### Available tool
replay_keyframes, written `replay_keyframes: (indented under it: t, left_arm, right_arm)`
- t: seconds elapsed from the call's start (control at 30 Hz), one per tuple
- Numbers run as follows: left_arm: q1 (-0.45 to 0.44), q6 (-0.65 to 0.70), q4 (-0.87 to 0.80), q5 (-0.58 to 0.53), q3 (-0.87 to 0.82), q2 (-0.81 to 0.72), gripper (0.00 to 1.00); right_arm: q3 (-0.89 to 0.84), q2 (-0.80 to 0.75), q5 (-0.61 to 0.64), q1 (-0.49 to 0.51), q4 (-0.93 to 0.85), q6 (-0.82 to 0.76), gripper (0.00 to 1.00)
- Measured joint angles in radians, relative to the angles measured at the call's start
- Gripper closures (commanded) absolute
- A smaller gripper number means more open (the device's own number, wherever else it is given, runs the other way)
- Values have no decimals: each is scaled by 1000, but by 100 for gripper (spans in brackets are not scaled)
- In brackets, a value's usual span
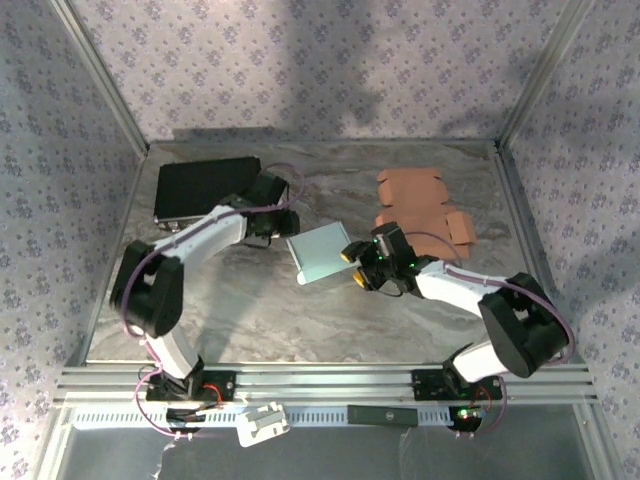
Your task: Fold the paper box
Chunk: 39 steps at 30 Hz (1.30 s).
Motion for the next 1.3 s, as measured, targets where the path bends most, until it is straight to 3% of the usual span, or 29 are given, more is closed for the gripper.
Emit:
replay_keyframes:
  t: [0.2,0.37,0.7,0.8,0.9,1.1,1.3]
  left_arm:
    - [0,130,-58,30,103,131,56]
    - [0,180,-74,55,103,151,61]
    - [0,251,-64,62,113,193,57]
    - [0,244,-31,46,87,180,52]
    - [0,197,-12,5,-2,97,49]
    - [-3,-45,90,25,-213,-148,56]
    - [-15,-290,324,116,-428,-159,60]
  right_arm:
    - [-78,-31,-26,39,100,-72,19]
    - [-85,43,-41,47,211,-68,20]
    - [-84,159,-95,21,356,-46,21]
    - [-83,146,-97,18,330,-69,20]
    - [-81,67,-80,13,214,-152,19]
    - [-10,-85,-74,-82,-40,-377,18]
    - [161,24,-165,-229,-196,-576,16]
